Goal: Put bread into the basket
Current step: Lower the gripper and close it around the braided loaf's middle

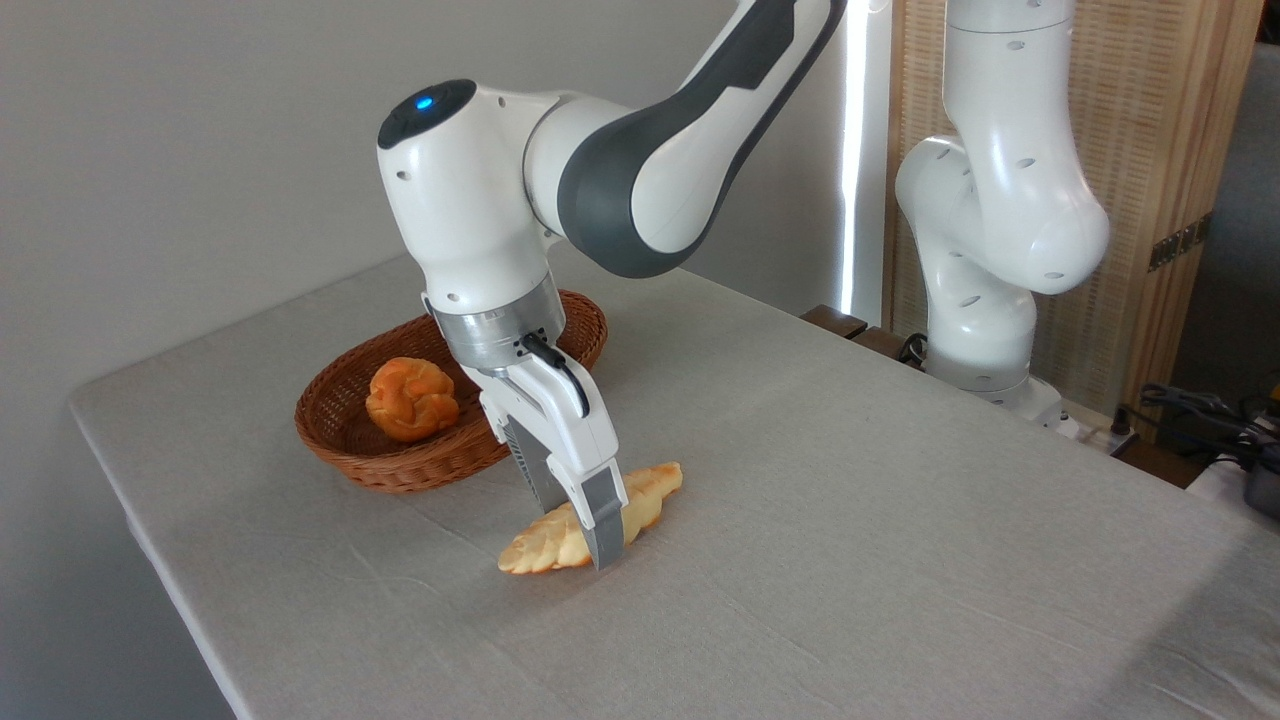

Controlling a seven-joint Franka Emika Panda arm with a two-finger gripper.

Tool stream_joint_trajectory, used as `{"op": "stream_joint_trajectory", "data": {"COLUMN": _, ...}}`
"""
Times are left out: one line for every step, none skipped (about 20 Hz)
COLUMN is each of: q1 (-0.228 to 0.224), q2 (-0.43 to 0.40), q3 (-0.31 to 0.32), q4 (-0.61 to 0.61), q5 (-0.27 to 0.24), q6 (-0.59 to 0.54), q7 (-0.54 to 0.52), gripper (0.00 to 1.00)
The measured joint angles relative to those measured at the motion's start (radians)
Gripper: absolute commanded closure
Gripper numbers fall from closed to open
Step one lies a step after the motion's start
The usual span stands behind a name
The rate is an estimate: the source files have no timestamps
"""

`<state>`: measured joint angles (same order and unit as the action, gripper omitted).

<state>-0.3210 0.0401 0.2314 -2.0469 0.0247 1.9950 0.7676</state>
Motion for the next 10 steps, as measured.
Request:
{"op": "stream_joint_trajectory", "data": {"q1": -0.001, "q2": 0.002, "q3": -0.002, "q4": -0.003, "q5": 0.0, "q6": 0.003, "q7": 0.0, "gripper": 0.33}}
{"op": "stream_joint_trajectory", "data": {"q1": -0.001, "q2": 0.003, "q3": -0.003, "q4": -0.004, "q5": 0.0, "q6": 0.005, "q7": 0.0, "gripper": 0.54}}
{"op": "stream_joint_trajectory", "data": {"q1": -0.002, "q2": 0.004, "q3": -0.003, "q4": -0.005, "q5": 0.0, "q6": 0.006, "q7": 0.0, "gripper": 0.67}}
{"op": "stream_joint_trajectory", "data": {"q1": -0.003, "q2": 0.004, "q3": -0.003, "q4": -0.005, "q5": 0.0, "q6": 0.009, "q7": 0.0, "gripper": 0.74}}
{"op": "stream_joint_trajectory", "data": {"q1": -0.003, "q2": 0.004, "q3": -0.003, "q4": -0.005, "q5": 0.0, "q6": 0.014, "q7": 0.0, "gripper": 0.75}}
{"op": "stream_joint_trajectory", "data": {"q1": -0.003, "q2": 0.004, "q3": -0.003, "q4": -0.005, "q5": 0.0, "q6": 0.018, "q7": 0.0, "gripper": 0.75}}
{"op": "stream_joint_trajectory", "data": {"q1": -0.003, "q2": 0.004, "q3": -0.003, "q4": -0.005, "q5": 0.0, "q6": 0.019, "q7": 0.0, "gripper": 0.75}}
{"op": "stream_joint_trajectory", "data": {"q1": -0.003, "q2": 0.004, "q3": -0.003, "q4": -0.005, "q5": 0.0, "q6": 0.019, "q7": 0.0, "gripper": 0.75}}
{"op": "stream_joint_trajectory", "data": {"q1": -0.003, "q2": 0.004, "q3": -0.003, "q4": -0.005, "q5": 0.0, "q6": 0.019, "q7": 0.0, "gripper": 0.75}}
{"op": "stream_joint_trajectory", "data": {"q1": -0.003, "q2": 0.004, "q3": -0.003, "q4": -0.005, "q5": 0.0, "q6": 0.02, "q7": 0.0, "gripper": 0.75}}
